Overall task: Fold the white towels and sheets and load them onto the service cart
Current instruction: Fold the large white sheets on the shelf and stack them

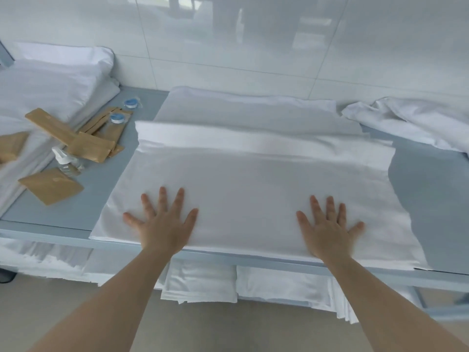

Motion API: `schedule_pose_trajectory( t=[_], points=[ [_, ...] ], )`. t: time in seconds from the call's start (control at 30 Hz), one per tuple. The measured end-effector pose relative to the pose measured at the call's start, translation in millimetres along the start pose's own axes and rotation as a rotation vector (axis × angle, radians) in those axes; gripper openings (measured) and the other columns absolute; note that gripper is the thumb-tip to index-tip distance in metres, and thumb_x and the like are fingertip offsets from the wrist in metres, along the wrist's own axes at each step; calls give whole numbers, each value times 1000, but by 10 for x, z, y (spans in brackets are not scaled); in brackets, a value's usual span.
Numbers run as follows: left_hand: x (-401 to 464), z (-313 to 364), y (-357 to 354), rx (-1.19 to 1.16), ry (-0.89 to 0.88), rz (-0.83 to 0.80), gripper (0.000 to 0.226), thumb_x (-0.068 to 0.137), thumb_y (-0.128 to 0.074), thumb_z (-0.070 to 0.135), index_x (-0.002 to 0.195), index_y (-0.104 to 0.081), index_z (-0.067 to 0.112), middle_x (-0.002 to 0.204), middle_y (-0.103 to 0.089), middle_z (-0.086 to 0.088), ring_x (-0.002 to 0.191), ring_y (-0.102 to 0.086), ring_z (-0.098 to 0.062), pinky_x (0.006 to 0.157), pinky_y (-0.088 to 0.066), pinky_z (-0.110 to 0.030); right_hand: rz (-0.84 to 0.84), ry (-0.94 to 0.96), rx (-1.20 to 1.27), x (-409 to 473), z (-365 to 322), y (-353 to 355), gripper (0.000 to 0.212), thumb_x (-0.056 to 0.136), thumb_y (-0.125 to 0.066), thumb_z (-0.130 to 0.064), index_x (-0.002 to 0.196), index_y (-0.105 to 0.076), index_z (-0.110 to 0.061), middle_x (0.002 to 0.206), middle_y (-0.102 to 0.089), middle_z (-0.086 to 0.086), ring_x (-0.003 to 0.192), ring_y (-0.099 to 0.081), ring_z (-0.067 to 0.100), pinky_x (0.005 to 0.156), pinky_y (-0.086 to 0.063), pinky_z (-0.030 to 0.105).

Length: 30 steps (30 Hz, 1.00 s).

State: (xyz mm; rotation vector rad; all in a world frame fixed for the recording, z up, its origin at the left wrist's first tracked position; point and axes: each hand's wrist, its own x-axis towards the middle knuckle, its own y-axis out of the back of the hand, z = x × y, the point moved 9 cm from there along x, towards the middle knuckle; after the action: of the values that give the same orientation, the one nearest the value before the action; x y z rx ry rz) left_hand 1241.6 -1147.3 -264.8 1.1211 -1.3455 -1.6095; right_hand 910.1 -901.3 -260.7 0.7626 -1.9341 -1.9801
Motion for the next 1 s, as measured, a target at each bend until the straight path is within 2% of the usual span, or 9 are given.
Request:
schedule_pose_trajectory(
  t=[0.13,0.23,0.33,0.43,0.5,0.57,0.67,0.9,1.0],
  points=[
    [-67,182,43,21,-201,68,55,93,0,57,148,1,50,162,0,10,148,6,-28,109,-2,-67,-13,-98,14,-57,651,44,66,84,-2,-71,146,10,-51,160,12,-9,147,11,18,113,5,59],
    [-165,429,95,-18,-410,106,48,103,-26,29,150,-23,39,159,-18,10,149,-6,-24,115,-5,-57,-48,-114,25,-124,795,77,59,92,-6,-62,147,9,-48,161,11,-9,148,10,21,114,2,59],
    [-277,527,118,-80,-492,53,47,103,-30,23,150,-29,32,159,-21,7,149,-8,-27,116,-2,-56,-67,33,40,-308,509,61,53,97,-9,-56,147,10,-49,159,12,-16,148,10,23,111,-2,66],
    [-433,536,31,17,-560,-24,72,84,0,71,151,-3,42,158,7,5,148,7,-32,114,10,-59,-61,291,-64,-665,142,-89,63,85,-1,-77,138,26,-56,147,31,-27,143,25,16,107,4,67],
    [-527,523,-79,138,-616,-61,88,67,-2,91,140,25,51,153,28,0,144,24,-35,109,19,-61,-53,345,-112,-776,144,-111,78,76,-9,-87,135,30,-56,144,36,-27,140,30,17,106,6,67],
    [-565,495,-116,199,-647,-69,95,71,-23,90,135,36,51,153,33,-7,140,31,-38,108,16,-65,-13,382,-186,-835,195,-57,89,79,-33,-81,138,27,-52,152,27,-21,146,19,23,107,-4,68],
    [-647,479,-90,252,-629,-62,103,87,-53,51,133,39,49,157,25,-11,142,23,-41,110,7,-67,17,364,-262,-888,232,39,93,89,-52,-53,138,27,-48,156,13,-19,149,2,24,106,-19,65],
    [-925,416,59,223,-632,-179,72,93,-43,18,152,-7,40,162,1,-6,148,3,-33,114,-5,-60,-100,329,-204,-1131,271,186,81,95,-40,-7,146,2,-54,157,-1,-24,149,-3,18,110,-18,53],
    [-1068,323,221,102,-610,-144,64,87,-40,3,144,-37,32,153,-34,2,141,-30,-20,110,-25,-39,-158,304,-63,-1282,283,287,71,94,-38,-2,146,-25,-47,154,-21,-23,146,-18,14,112,-19,42]
  ],
)
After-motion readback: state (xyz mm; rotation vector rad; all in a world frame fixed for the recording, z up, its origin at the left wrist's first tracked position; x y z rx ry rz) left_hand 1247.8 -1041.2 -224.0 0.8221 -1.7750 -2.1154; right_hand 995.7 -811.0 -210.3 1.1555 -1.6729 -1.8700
